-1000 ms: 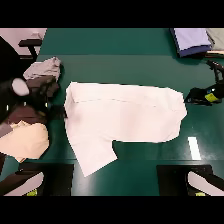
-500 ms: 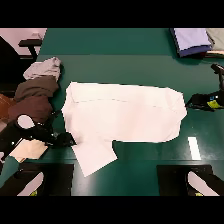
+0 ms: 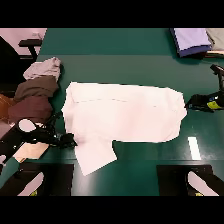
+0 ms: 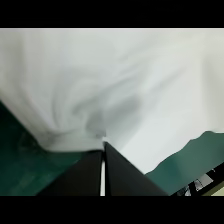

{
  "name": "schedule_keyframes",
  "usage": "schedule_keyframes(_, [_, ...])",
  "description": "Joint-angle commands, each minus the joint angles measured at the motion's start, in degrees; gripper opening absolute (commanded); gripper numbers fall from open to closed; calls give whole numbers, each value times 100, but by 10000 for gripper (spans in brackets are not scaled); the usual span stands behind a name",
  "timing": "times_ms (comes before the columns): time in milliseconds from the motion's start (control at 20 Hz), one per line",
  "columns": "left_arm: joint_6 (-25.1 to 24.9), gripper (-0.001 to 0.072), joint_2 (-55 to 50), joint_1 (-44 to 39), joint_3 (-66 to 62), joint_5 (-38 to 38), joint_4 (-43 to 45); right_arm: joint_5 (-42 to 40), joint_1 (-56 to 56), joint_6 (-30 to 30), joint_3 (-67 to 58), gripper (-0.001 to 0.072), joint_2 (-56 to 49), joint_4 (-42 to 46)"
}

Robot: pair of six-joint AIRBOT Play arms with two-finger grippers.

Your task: Fold the shirts.

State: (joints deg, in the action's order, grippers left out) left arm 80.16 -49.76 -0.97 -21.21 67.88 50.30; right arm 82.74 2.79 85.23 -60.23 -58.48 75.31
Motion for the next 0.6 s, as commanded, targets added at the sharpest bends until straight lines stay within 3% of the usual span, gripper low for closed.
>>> schedule_keyframes(0, [-111,21,7,2,-455,168,61,330,365,22,498,452,4,127])
schedule_keyframes(200, [-109,21,7,2,-964,190,116,22,1438,-20,1825,451,-111,-42])
schedule_keyframes(400, [-61,21,4,2,-1021,151,111,-761,1672,-446,2524,444,-551,-885])
schedule_keyframes(500, [-61,22,4,2,-1021,153,111,-1132,1388,-476,2535,420,-822,-986])
schedule_keyframes(550, [-52,21,4,2,-1021,157,111,-1255,1200,-476,2474,327,-922,-975])
